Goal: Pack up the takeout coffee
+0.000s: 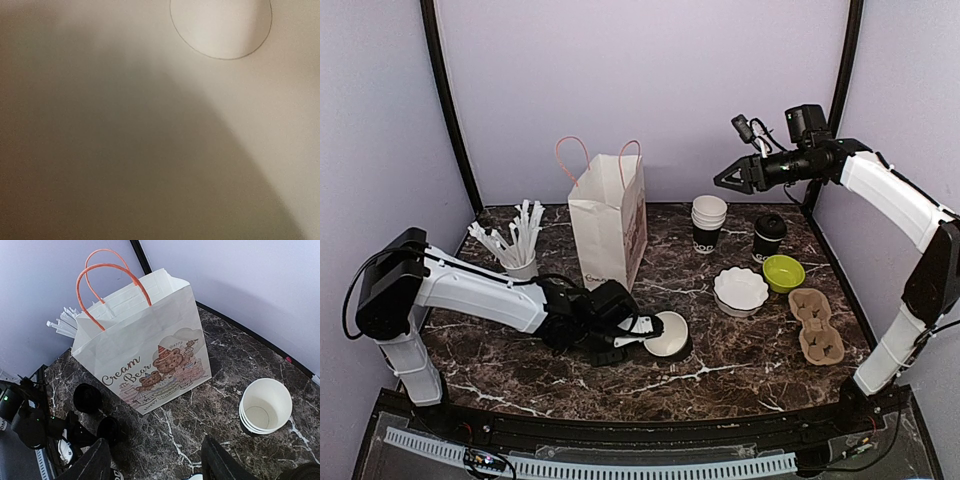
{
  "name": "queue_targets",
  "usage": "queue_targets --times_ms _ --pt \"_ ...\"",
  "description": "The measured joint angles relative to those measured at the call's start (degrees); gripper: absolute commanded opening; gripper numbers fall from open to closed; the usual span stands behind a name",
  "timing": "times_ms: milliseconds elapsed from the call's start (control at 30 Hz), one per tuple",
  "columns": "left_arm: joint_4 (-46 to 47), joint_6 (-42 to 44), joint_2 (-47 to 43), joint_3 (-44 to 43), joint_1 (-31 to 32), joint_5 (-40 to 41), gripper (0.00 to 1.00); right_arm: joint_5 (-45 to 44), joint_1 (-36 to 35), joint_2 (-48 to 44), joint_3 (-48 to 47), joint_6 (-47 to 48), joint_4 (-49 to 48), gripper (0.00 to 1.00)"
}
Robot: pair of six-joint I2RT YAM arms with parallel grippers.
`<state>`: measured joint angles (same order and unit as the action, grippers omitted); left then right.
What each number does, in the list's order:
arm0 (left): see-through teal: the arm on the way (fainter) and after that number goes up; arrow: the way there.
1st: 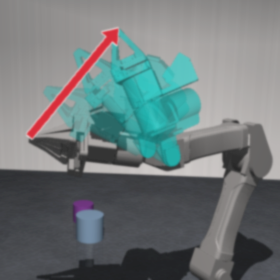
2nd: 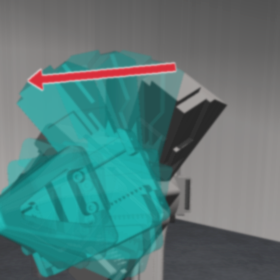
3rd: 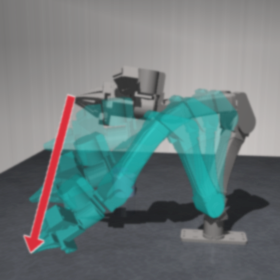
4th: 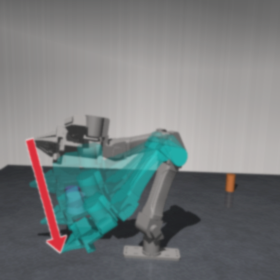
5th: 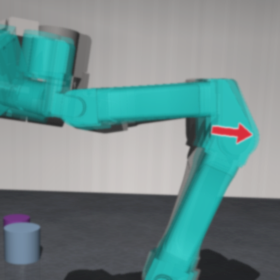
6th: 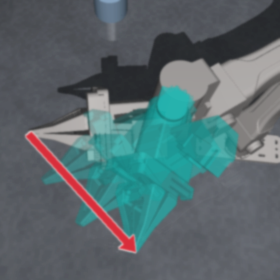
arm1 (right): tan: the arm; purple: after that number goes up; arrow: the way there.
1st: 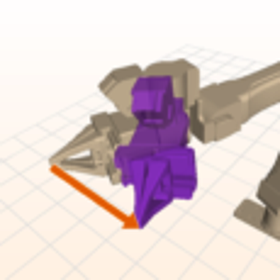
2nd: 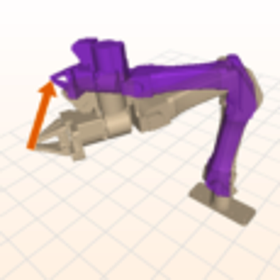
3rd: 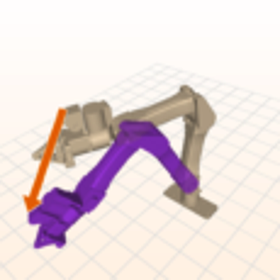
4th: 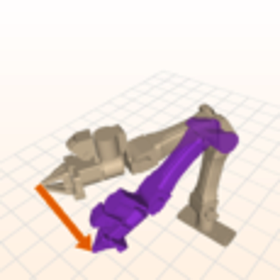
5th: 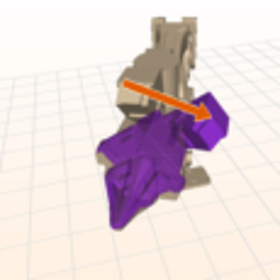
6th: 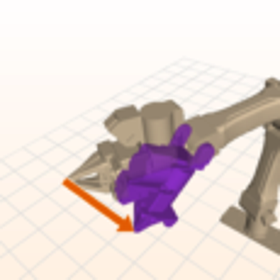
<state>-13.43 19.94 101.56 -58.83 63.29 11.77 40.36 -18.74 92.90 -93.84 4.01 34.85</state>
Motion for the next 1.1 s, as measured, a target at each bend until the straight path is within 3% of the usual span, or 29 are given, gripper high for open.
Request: queue_targets --times_ms 467,1100 --pt "0.83 -0.15 -5.33 3.17 0.0 1.07 0.26 0.83 0.0 0.0 -0.04 0.09 0.02 0.62" --pt "3.87 -0.68 -5.88 -2.73 0.0 -2.64 0.28 2.12 0.0 -0.87 0.79 3.28 1.4 0.63"
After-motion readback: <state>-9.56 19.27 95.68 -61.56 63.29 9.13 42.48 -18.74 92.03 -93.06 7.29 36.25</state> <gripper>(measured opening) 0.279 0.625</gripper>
